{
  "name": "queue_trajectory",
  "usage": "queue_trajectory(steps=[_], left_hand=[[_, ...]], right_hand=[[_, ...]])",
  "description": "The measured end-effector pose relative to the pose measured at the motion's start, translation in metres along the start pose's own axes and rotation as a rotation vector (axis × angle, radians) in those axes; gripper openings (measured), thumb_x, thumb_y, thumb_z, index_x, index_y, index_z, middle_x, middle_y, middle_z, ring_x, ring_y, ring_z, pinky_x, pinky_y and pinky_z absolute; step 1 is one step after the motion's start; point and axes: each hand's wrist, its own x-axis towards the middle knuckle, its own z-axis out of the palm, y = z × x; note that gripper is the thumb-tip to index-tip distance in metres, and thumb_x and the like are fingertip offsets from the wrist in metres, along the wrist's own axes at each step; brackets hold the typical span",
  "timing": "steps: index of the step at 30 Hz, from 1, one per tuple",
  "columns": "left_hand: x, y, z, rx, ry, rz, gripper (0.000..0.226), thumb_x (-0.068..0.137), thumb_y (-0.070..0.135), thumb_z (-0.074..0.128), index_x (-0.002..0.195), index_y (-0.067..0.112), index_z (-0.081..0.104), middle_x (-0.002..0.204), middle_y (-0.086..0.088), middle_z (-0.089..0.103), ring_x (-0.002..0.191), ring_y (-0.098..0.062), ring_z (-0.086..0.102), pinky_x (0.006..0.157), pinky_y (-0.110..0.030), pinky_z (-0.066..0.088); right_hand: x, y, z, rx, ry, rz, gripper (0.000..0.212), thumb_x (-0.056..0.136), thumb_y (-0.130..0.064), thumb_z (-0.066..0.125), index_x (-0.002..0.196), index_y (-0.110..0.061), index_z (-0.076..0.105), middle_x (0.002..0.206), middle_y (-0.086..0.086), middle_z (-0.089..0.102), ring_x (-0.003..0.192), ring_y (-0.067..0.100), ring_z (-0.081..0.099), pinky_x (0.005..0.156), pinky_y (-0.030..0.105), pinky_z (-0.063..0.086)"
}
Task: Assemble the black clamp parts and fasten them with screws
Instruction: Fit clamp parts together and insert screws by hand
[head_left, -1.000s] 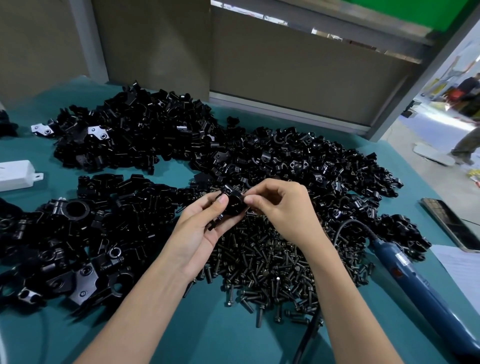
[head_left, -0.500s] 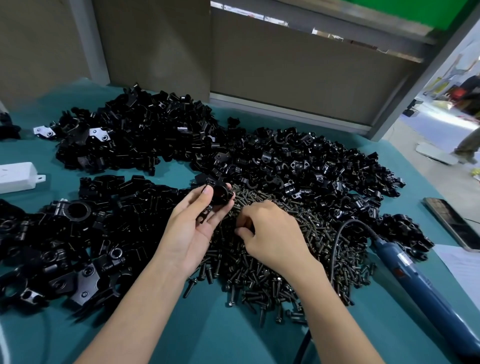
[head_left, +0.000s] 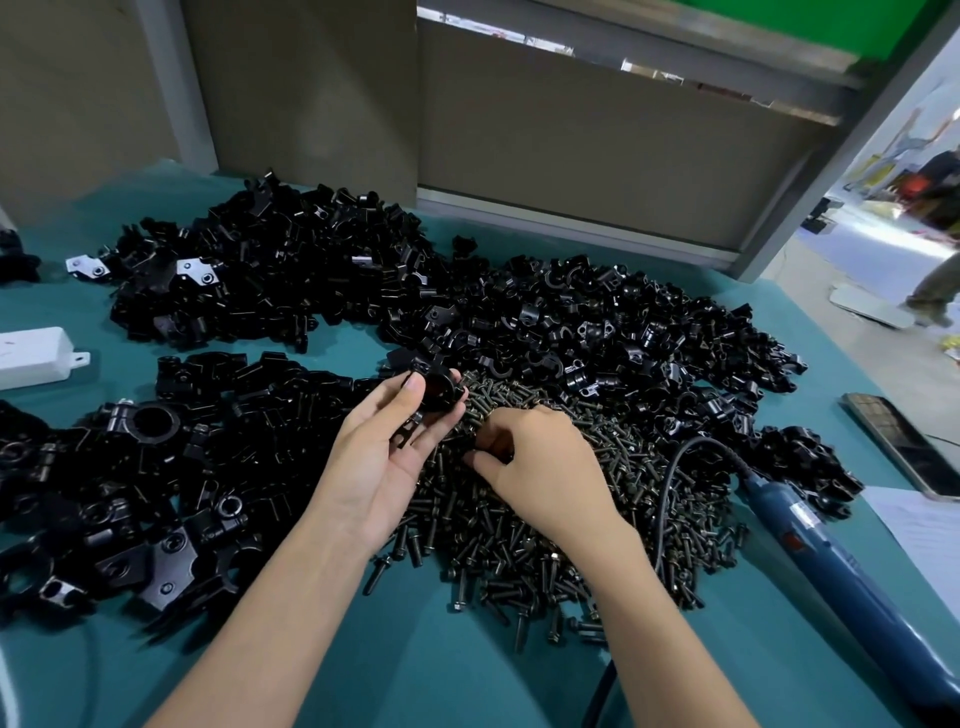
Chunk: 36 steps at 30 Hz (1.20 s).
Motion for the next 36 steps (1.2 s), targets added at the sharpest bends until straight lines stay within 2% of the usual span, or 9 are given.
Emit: queue_trajectory(steps=[3,7,10,14,20,23,29,34,36], left_hand=[[0.001,0.001,-0.001,-0.006,0.000,0.000,0.044,0.086,0.017,0.066,0.122,-0.008,0.060,0.123,-0.022,0.068,0.115,-0.032,0.067,0.084,-0.031,0.059],[0.000,0.002,0.000,-0.003,0.001,0.004,0.039,0.086,0.016,0.065,0.118,-0.005,0.062,0.116,-0.018,0.072,0.113,-0.030,0.069,0.084,-0.032,0.059],[0.000,0.005,0.001,-0.016,0.013,0.014,0.044,0.088,0.016,0.064,0.124,-0.009,0.057,0.114,-0.017,0.073,0.108,-0.028,0.071,0.085,-0.032,0.060],[-0.001,0.006,0.001,-0.026,0.029,0.014,0.043,0.093,0.013,0.061,0.128,-0.010,0.054,0.115,-0.017,0.072,0.107,-0.027,0.071,0.086,-0.033,0.060],[0.000,0.015,-0.002,-0.107,0.037,0.050,0.038,0.083,0.013,0.066,0.116,-0.006,0.061,0.117,-0.021,0.071,0.105,-0.030,0.072,0.083,-0.034,0.060],[0.002,0.018,-0.004,-0.135,0.056,0.066,0.030,0.084,0.012,0.065,0.109,-0.002,0.063,0.114,-0.020,0.072,0.103,-0.030,0.073,0.082,-0.035,0.061],[0.003,0.018,-0.006,-0.121,0.049,0.076,0.027,0.086,0.013,0.065,0.108,-0.002,0.063,0.114,-0.020,0.072,0.104,-0.030,0.072,0.084,-0.035,0.060],[0.001,0.016,-0.004,-0.107,0.041,0.067,0.030,0.084,0.014,0.066,0.109,-0.003,0.063,0.113,-0.020,0.073,0.104,-0.029,0.072,0.082,-0.034,0.060],[0.001,0.015,-0.003,-0.100,0.032,0.063,0.031,0.084,0.014,0.066,0.110,-0.003,0.063,0.112,-0.019,0.073,0.104,-0.029,0.072,0.082,-0.034,0.060]], right_hand=[[-0.001,0.007,-0.008,0.202,-0.032,-0.034,0.008,0.091,-0.019,0.069,0.097,-0.024,0.070,0.091,-0.009,0.067,0.088,0.008,0.060,0.080,0.028,0.051],[-0.005,0.009,-0.015,0.257,-0.038,-0.117,0.025,0.089,-0.003,0.064,0.097,-0.026,0.072,0.094,-0.015,0.065,0.091,0.001,0.059,0.082,0.020,0.051],[-0.008,0.006,-0.011,0.202,-0.099,-0.210,0.021,0.085,-0.018,0.074,0.102,-0.029,0.070,0.095,-0.018,0.062,0.094,0.000,0.054,0.088,0.023,0.047],[-0.012,0.002,-0.006,0.127,-0.167,-0.237,0.044,0.079,-0.042,0.079,0.117,-0.034,0.059,0.100,-0.022,0.056,0.098,-0.002,0.047,0.087,0.022,0.044],[-0.002,0.033,-0.027,0.403,0.299,0.059,0.035,0.091,0.003,0.061,0.112,-0.025,0.063,0.098,-0.016,0.062,0.082,-0.009,0.055,0.069,0.009,0.046],[0.003,0.049,-0.033,0.422,0.390,0.154,0.041,0.091,0.011,0.053,0.103,-0.026,0.066,0.098,-0.010,0.067,0.074,-0.004,0.056,0.064,0.010,0.044],[0.023,0.036,-0.024,0.270,0.208,0.025,0.027,0.094,0.001,0.058,0.103,-0.020,0.072,0.086,-0.021,0.062,0.073,-0.015,0.056,0.064,0.005,0.045],[0.049,0.010,-0.013,0.051,-0.057,-0.092,0.033,0.097,-0.002,0.057,0.122,-0.021,0.068,0.120,0.001,0.065,0.104,0.016,0.061,0.088,0.030,0.051],[0.054,0.008,-0.012,-0.032,-0.112,-0.124,0.034,0.093,-0.004,0.063,0.122,-0.021,0.068,0.122,0.004,0.063,0.113,0.022,0.057,0.094,0.035,0.049]])
